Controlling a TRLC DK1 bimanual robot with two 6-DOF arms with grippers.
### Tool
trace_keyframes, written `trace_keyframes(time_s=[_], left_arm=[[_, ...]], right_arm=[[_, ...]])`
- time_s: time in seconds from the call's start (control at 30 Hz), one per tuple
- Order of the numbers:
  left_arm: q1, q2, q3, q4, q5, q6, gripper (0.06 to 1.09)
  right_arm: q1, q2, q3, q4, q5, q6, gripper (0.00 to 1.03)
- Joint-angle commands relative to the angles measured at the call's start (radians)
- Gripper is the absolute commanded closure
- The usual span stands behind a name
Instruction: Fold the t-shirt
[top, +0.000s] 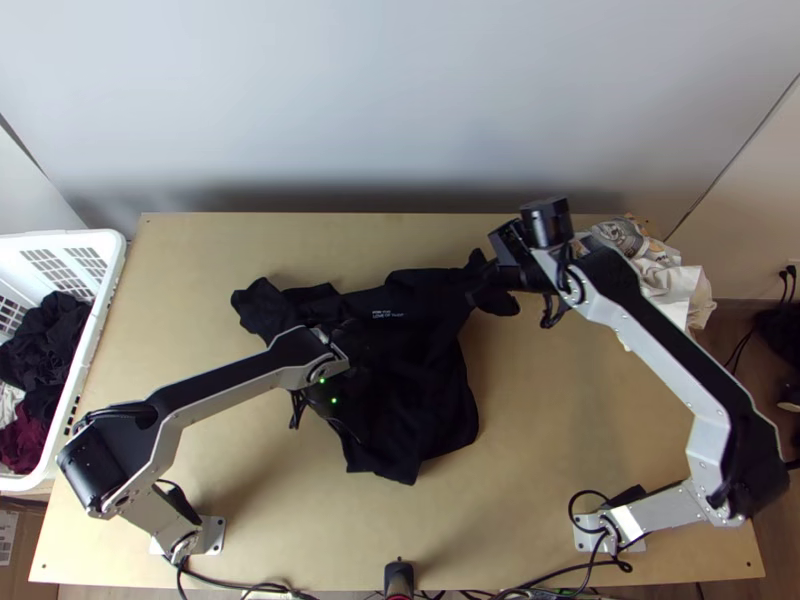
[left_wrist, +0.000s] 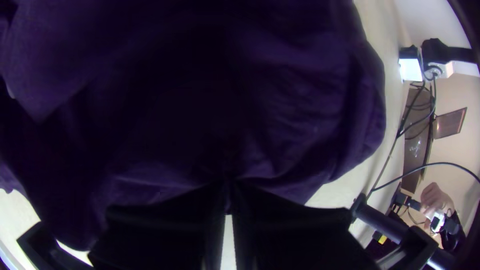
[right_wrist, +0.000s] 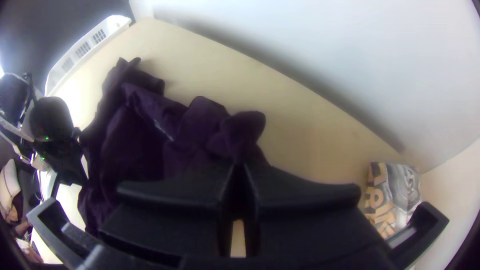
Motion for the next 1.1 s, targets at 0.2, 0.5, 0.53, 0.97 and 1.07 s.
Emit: trace_keyframes(time_s=[0.2,0.5,0.53,0.97,1.07], left_arm=[[0.195,-0.217,0.067,-0.025,-0.029,0.033,1.05],[0.430,-0.416,0.235,-0.115,-0.020,0.046,1.05],[0.451,-0.428,0.266,-0.124,-0.017,0.046,1.05],[0.711,-0.405,0.755,-0.183,0.046,0.026,1.05],[0.731,-0.404,0.847,-0.172,0.047,0.026,1.05]], right_arm=[[-0.041,-0.157,0.029,-0.047,0.008,-0.003,1.00],[-0.045,-0.245,0.087,-0.044,0.151,-0.088,1.00],[-0.044,-0.261,0.092,-0.043,0.171,-0.108,1.00],[-0.059,-0.462,0.141,0.072,0.347,-0.233,1.00],[-0.064,-0.511,0.154,0.109,0.373,-0.256,1.00]])
